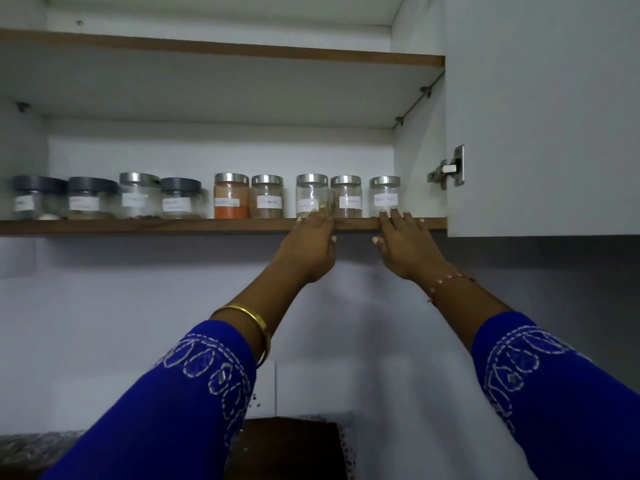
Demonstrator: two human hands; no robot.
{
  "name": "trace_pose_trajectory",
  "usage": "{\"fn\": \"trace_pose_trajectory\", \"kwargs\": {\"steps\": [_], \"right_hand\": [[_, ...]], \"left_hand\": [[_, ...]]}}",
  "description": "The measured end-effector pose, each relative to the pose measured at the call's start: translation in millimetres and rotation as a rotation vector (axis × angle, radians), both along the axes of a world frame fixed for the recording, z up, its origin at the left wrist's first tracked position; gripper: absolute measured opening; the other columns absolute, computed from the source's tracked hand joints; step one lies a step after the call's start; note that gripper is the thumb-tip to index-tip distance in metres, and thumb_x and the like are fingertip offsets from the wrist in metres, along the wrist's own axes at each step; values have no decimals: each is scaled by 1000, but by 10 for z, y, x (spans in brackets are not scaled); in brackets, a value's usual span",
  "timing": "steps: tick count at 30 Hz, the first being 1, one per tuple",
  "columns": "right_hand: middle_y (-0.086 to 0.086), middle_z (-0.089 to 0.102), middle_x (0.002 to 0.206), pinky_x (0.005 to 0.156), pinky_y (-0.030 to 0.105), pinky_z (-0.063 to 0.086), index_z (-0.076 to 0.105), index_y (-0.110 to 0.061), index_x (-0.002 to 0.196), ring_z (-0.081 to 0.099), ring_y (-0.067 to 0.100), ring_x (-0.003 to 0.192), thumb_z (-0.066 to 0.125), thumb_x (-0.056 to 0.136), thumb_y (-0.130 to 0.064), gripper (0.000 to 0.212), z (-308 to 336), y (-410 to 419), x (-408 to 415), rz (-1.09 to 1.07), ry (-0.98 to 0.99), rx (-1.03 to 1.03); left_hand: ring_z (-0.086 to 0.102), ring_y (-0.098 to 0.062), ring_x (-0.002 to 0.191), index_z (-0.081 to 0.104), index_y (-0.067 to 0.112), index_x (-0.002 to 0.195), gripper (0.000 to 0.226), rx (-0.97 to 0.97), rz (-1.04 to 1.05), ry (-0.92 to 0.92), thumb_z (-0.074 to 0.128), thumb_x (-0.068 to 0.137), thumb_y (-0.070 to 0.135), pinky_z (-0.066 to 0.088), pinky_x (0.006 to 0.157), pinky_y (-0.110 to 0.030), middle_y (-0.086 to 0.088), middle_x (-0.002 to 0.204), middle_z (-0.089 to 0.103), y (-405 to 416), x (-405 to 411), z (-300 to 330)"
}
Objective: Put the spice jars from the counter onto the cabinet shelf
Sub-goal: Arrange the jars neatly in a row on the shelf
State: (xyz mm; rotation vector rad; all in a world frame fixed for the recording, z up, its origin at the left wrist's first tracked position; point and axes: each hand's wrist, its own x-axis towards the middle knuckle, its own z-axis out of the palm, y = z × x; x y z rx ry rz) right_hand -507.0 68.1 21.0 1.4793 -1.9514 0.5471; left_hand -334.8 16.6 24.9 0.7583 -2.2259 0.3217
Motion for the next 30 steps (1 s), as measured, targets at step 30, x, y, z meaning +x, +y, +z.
{"fn": "trace_pose_trajectory", "kwargs": {"steps": [30], "right_hand": [[20, 12, 156, 119, 48, 7, 12, -4, 148, 8, 34, 146, 29, 100, -32, 58, 26, 613, 2091, 81, 304, -103]], "left_hand": [[14, -25, 145, 25, 5, 144, 48, -80, 93, 199, 31, 98, 16, 6, 119, -38, -13, 155, 19, 409, 2067, -108]]}}
